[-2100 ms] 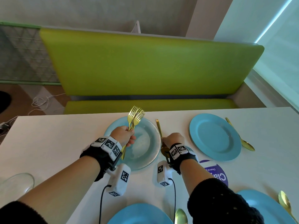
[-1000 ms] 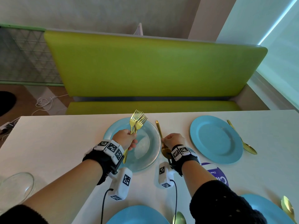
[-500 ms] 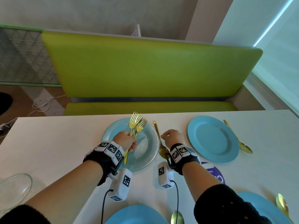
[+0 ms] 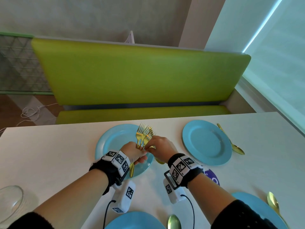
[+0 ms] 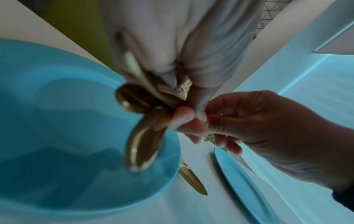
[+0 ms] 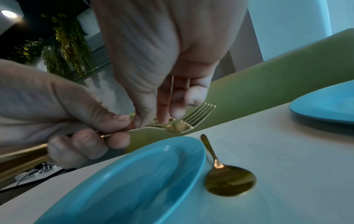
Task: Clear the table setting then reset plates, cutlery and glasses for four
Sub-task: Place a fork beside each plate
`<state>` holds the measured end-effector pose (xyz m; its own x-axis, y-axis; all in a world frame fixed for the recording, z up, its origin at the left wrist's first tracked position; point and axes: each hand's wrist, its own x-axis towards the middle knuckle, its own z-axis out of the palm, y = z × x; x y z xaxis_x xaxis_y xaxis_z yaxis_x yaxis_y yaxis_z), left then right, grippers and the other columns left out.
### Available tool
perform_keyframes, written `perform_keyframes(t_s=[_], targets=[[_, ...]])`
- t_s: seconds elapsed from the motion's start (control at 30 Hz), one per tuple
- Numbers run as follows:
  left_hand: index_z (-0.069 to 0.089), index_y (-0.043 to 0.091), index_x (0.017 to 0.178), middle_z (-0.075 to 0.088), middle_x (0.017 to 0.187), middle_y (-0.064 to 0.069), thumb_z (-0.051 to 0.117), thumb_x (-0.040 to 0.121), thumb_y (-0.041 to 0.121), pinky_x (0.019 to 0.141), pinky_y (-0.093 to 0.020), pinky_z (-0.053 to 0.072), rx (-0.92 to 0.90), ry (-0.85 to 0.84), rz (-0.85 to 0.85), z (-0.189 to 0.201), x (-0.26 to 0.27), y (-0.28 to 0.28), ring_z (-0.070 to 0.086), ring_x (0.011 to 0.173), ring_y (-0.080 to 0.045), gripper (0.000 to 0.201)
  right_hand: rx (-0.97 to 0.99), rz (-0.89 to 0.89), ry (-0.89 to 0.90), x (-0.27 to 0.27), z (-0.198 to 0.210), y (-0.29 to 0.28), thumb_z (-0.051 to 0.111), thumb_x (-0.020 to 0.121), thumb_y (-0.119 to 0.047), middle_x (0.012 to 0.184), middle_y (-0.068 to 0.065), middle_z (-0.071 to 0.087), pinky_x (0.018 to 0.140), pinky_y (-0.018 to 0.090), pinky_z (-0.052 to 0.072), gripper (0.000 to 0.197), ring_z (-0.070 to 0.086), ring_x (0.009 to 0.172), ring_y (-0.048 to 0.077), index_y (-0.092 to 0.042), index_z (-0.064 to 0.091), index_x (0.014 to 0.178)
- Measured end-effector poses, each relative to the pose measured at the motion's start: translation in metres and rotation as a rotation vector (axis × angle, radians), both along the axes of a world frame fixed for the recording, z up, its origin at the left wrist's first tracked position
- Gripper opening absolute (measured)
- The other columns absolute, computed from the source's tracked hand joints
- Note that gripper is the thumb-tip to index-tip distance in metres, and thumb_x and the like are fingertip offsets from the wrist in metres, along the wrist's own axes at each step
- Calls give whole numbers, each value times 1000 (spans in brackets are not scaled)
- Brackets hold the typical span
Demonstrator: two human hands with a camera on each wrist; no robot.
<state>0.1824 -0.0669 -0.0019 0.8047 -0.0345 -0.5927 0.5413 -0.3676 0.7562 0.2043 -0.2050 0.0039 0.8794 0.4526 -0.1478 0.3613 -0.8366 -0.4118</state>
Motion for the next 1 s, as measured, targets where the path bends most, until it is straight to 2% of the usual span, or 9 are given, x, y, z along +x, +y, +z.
perform_keyframes(t_s=[0.17,0.37,0.5,0.6,0.67,0.73,0.83,0.93,1.0], targets=[[54,8,84,65,70,-2,51,94,13,42,-18,41,1,-11,-42,-1,2,-8,58,54,-12,11,-105,48,73,1,5,-9,55,92,-26,113,0,62,85,31,45,22,55,108,20,-24,70,107],[48,7,86,66,66,-7,49,95,14,38,-17,46,114,-70,84,-2,8,-8,56,32,-10,11,-208,34,122,7,9,-25,54,92,-24,112,3,62,86,34,49,21,56,107,22,-23,71,103],[42,4,96,59,64,-9,47,96,11,28,-15,37,101,-104,333,-11,15,8,53,35,-14,8,-189,-217,187,21,-1,-55,55,90,-19,107,3,67,85,34,53,19,62,99,22,-21,74,94],[40,6,93,53,62,-4,44,97,12,28,-14,32,135,-96,321,-14,19,19,46,42,-16,8,-56,-488,229,32,-11,-75,60,86,-15,95,6,70,82,32,55,14,65,89,23,-19,71,78],[41,7,85,51,62,-3,42,98,12,37,-20,33,119,-79,286,-14,22,22,40,47,-17,14,-48,-593,247,37,-17,-81,59,85,-14,90,8,69,77,29,55,17,65,87,24,-18,65,71],[38,11,75,48,63,-3,41,98,13,41,-20,30,94,-48,262,-16,23,22,37,48,-16,23,-115,-641,288,40,-25,-82,53,88,-17,96,9,68,75,25,52,17,62,90,22,-14,67,79],[39,11,70,44,60,-4,40,98,13,37,-16,27,48,-20,248,-20,22,21,34,47,-16,28,-209,-689,291,44,-37,-78,49,89,-21,106,8,69,86,28,52,28,56,86,19,-7,69,103],[40,9,64,41,58,-7,41,95,8,37,-16,23,-18,12,259,-22,23,23,31,45,-17,31,-262,-705,314,49,-44,-72,52,88,-24,102,7,69,80,26,50,28,59,86,21,-7,69,104],[42,8,67,41,59,-8,40,94,5,36,-15,22,-72,39,289,-21,24,25,30,46,-16,28,-295,-706,321,53,-48,-70,53,88,-23,97,7,66,69,23,47,27,55,81,20,-8,68,104]])
